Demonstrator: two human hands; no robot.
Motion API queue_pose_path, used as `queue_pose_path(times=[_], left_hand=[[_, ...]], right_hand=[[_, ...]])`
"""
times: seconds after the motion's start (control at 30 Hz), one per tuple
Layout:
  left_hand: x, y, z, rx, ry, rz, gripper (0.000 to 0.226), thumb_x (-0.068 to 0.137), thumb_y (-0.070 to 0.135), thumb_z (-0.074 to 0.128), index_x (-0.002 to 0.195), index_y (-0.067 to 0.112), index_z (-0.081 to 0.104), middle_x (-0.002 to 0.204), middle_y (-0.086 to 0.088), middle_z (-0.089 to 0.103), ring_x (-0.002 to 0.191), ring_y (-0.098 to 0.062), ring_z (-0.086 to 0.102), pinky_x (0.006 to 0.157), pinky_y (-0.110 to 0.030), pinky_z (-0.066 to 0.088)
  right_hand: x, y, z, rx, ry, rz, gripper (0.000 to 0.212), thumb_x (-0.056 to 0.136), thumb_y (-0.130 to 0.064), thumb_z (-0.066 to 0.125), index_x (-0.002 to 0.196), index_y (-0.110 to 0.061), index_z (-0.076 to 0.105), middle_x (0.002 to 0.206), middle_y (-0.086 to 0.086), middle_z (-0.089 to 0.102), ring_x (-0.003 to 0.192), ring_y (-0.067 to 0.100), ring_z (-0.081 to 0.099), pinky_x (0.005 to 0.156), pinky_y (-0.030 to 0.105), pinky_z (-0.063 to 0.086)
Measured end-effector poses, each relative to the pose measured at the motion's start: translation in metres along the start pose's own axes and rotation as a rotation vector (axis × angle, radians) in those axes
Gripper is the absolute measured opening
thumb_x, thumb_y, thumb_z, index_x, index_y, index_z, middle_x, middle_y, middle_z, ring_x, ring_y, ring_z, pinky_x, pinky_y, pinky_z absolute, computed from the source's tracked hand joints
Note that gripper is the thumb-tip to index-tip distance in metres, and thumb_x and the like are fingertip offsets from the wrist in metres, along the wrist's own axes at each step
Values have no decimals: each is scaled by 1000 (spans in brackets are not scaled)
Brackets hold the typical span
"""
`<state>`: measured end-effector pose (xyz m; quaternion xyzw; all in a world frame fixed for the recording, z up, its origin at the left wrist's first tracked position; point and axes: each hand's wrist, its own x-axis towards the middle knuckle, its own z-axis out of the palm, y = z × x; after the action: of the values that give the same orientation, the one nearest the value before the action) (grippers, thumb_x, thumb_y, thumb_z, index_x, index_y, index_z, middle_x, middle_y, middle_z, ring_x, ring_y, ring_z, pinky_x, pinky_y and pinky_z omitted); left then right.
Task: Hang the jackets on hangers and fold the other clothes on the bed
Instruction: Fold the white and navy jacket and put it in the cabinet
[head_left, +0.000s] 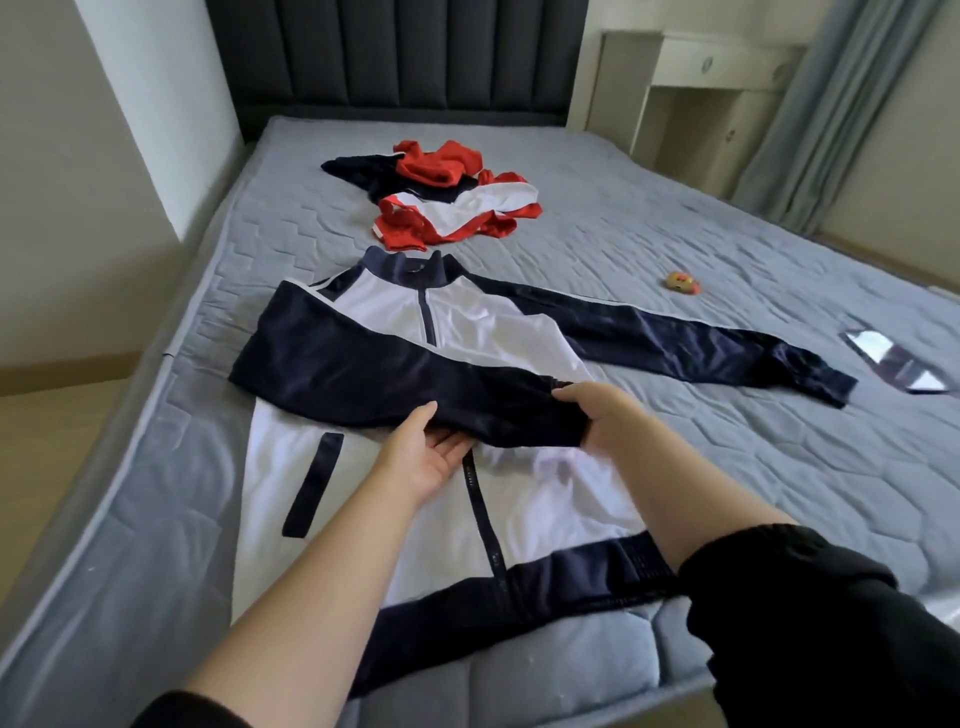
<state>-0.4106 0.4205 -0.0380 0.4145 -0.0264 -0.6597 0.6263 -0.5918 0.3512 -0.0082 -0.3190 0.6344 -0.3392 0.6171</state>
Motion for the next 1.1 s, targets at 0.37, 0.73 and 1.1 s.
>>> queue_pose_path(times=[0.37,0.73,1.1], left_hand=[[-25,-50,21,-18,40,38,22,94,-9,33,95,-1,53,90,-19,59,78,-31,59,66,-43,50],[-22,-64,18,44,6,-74,20,96,0,39,102,4,57,98,-17,65,88,-30,63,71,-46,51],[-26,-60,16,238,68,-102,24,89,-7,34,94,3,56,86,-16,62,77,-29,61,58,-43,53]], right_hand=[[-39,-9,-73,-161,128,57,13,78,-4,47,91,-5,51,78,14,58,59,25,60,41,26,51],[-49,-4,-81,-1210,16,102,45,99,-39,40,94,3,55,82,21,66,63,30,61,62,36,52],[-38,7,-65,-1684,181,-177,31,91,-21,46,118,-8,55,108,8,59,99,27,58,90,36,48]])
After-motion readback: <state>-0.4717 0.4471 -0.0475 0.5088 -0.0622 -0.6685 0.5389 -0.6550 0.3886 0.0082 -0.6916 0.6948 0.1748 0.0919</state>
